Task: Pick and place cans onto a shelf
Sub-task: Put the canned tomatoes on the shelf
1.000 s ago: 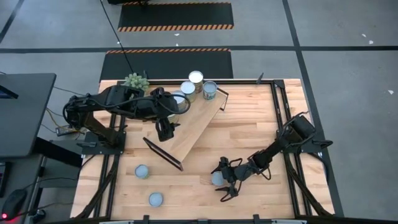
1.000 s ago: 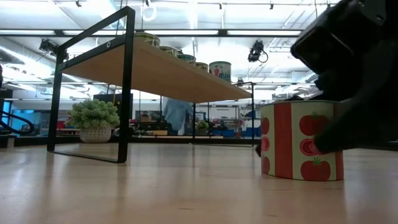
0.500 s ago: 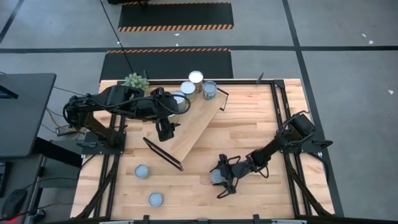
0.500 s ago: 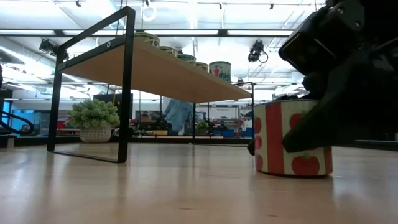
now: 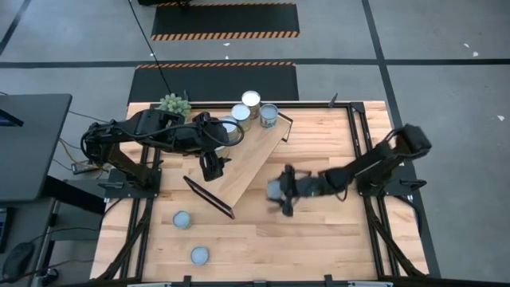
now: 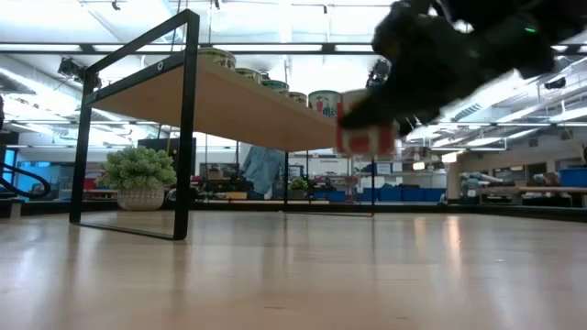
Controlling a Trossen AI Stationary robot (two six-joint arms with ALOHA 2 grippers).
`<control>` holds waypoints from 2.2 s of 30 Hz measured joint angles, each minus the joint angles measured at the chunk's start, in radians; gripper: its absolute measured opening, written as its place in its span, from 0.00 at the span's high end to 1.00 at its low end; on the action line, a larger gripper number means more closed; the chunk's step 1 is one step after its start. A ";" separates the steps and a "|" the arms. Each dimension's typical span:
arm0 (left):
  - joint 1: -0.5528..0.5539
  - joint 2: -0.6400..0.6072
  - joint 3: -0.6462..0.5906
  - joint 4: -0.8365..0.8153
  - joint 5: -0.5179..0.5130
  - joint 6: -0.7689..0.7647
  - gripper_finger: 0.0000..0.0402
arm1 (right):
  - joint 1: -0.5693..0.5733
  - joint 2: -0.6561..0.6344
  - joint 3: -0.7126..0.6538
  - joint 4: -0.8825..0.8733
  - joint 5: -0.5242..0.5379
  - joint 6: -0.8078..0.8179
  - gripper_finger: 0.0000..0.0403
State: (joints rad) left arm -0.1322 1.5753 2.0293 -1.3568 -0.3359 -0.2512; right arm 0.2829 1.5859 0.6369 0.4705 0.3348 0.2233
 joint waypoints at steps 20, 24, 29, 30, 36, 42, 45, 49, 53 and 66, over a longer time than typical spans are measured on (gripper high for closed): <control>0.000 0.000 0.000 0.007 0.000 0.011 0.17 | -0.306 -0.099 0.258 -0.182 0.093 -0.092 0.27; 0.000 0.000 0.000 0.006 0.000 0.020 0.17 | -0.337 -0.027 0.329 -0.202 0.095 -0.068 0.27; 0.000 0.000 0.000 0.006 0.000 0.027 0.17 | -0.343 0.043 0.405 -0.242 0.155 -0.058 0.27; 0.000 0.000 0.000 0.007 0.000 0.028 0.17 | -0.344 0.054 0.420 -0.245 0.159 -0.049 0.27; 0.000 0.000 0.000 0.008 0.000 0.037 0.17 | -0.346 0.100 0.469 -0.287 0.196 0.000 0.27; 0.000 0.000 0.000 0.011 0.000 0.041 0.17 | -0.352 0.099 0.472 -0.335 0.228 0.014 0.27; 0.000 0.000 0.000 0.013 0.000 0.050 0.17 | -0.362 0.099 0.472 -0.360 0.217 0.038 0.27; 0.000 0.000 0.000 0.015 0.000 0.053 0.17 | -0.371 0.099 0.472 -0.372 0.216 0.046 0.27; 0.000 0.000 0.000 0.015 0.000 0.053 0.17 | -0.383 0.099 0.472 -0.375 0.168 0.049 0.24; 0.000 0.000 0.000 0.015 0.000 0.055 0.17 | -0.398 0.099 0.472 -0.397 0.119 0.065 0.07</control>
State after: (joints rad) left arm -0.1322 1.5753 2.0293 -1.3418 -0.3363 -0.1967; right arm -0.1148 1.6848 1.1087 0.0731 0.4541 0.2882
